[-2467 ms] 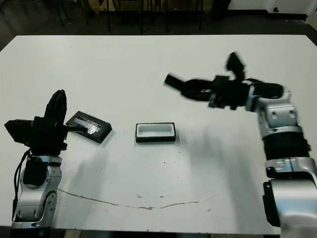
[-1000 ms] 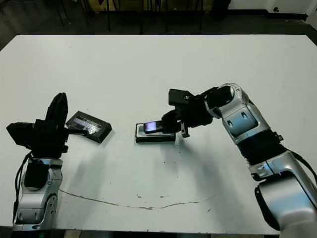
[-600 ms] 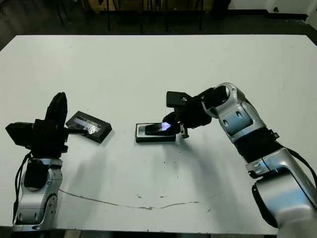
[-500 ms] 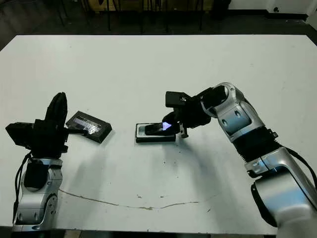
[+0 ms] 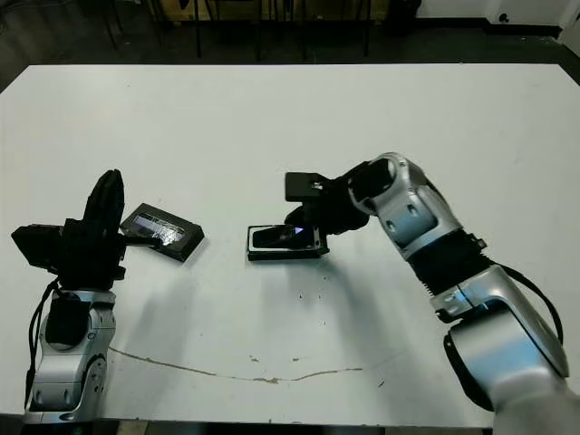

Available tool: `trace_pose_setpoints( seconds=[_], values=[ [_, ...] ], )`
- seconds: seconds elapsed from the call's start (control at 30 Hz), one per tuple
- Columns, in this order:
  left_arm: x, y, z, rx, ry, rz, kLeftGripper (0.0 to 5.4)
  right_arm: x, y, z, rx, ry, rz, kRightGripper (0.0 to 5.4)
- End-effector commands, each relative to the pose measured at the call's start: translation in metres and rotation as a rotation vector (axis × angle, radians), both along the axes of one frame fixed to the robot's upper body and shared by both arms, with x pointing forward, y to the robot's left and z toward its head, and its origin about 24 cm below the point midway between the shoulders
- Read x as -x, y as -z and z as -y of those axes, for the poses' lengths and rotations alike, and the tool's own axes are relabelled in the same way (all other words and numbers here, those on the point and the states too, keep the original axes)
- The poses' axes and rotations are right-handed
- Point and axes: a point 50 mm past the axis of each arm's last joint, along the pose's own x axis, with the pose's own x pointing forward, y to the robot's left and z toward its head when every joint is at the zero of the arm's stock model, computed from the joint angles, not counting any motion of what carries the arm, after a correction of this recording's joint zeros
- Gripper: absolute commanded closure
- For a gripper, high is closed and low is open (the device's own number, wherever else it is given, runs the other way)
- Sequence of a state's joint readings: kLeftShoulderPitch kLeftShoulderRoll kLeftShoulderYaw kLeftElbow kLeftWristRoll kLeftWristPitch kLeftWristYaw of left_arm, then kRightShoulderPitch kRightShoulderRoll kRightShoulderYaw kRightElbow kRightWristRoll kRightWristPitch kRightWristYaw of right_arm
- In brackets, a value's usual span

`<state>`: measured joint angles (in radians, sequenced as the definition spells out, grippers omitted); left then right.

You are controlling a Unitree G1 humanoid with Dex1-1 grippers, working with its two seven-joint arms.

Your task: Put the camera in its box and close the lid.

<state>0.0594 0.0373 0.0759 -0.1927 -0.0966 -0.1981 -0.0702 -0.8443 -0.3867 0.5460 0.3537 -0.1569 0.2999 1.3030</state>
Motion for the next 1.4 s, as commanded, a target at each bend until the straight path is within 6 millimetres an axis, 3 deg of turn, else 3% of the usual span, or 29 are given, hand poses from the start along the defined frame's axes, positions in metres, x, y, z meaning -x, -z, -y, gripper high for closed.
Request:
trace_pose_setpoints(
  seconds=[0.03,0.33,0.47,0.6,0.83,1.23,1.4],
  values=[
    [0.003,0.006,-0.001,0.001,-0.013,-0.028,5.40,0.003,0.010,-0.009,0.025,-0.015,-0.027,4.66],
    [0.003,0.006,-0.001,0.007,-0.019,-0.031,5.40,0.004,0.014,-0.009,0.017,-0.039,-0.031,4.66],
    [0.003,0.006,-0.001,0.002,-0.020,-0.031,5.40,0.004,0.006,-0.005,0.016,-0.062,-0.050,4.66],
    [0.003,0.006,-0.001,0.000,-0.017,-0.029,5.40,-0.002,-0.010,0.001,-0.018,-0.173,-0.005,3.97],
    [0.003,0.007,0.000,-0.006,-0.020,-0.036,5.40,-0.013,-0.021,0.021,-0.143,-0.129,-0.024,2.75],
    [0.003,0.007,0.000,-0.002,-0.017,-0.039,5.40,-0.015,-0.029,0.041,-0.213,0.045,0.100,0.68],
    [0.003,0.007,0.000,-0.001,-0.018,-0.033,5.40,-0.012,-0.039,0.054,-0.504,0.318,0.119,0.01]
  ],
)
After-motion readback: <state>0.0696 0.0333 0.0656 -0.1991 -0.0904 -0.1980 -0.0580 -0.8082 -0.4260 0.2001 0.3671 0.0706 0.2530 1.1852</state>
